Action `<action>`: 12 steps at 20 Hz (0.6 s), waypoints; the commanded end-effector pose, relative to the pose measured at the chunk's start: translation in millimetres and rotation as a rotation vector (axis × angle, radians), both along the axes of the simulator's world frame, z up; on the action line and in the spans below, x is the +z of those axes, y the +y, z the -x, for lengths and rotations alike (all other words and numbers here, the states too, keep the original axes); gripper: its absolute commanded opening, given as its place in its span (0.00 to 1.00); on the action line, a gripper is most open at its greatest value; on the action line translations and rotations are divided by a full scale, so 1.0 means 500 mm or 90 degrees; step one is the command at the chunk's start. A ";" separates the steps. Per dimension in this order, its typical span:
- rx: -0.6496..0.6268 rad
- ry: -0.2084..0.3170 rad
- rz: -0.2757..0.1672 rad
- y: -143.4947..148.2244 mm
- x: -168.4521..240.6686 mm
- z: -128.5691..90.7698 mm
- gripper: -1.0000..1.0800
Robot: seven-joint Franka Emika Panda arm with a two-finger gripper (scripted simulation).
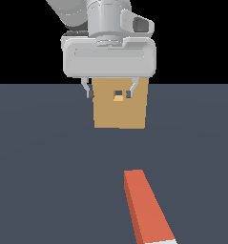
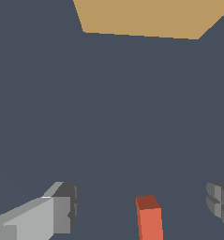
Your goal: Insert the peg into the horizontal hole in a box.
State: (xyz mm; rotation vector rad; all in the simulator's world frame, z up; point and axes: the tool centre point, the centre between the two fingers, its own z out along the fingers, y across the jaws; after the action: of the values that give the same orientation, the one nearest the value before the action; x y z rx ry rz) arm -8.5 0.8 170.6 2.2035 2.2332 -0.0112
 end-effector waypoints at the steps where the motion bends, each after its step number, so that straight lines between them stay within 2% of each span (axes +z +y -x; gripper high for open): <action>1: 0.000 0.000 0.000 0.000 0.000 0.000 0.96; 7: 0.002 0.000 0.000 -0.023 -0.009 -0.003 0.96; 12: 0.008 0.000 0.000 -0.077 -0.029 -0.012 0.96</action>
State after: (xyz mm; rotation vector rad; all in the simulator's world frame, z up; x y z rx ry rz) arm -3.7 -27.7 159.8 2.1906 2.2457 -0.0097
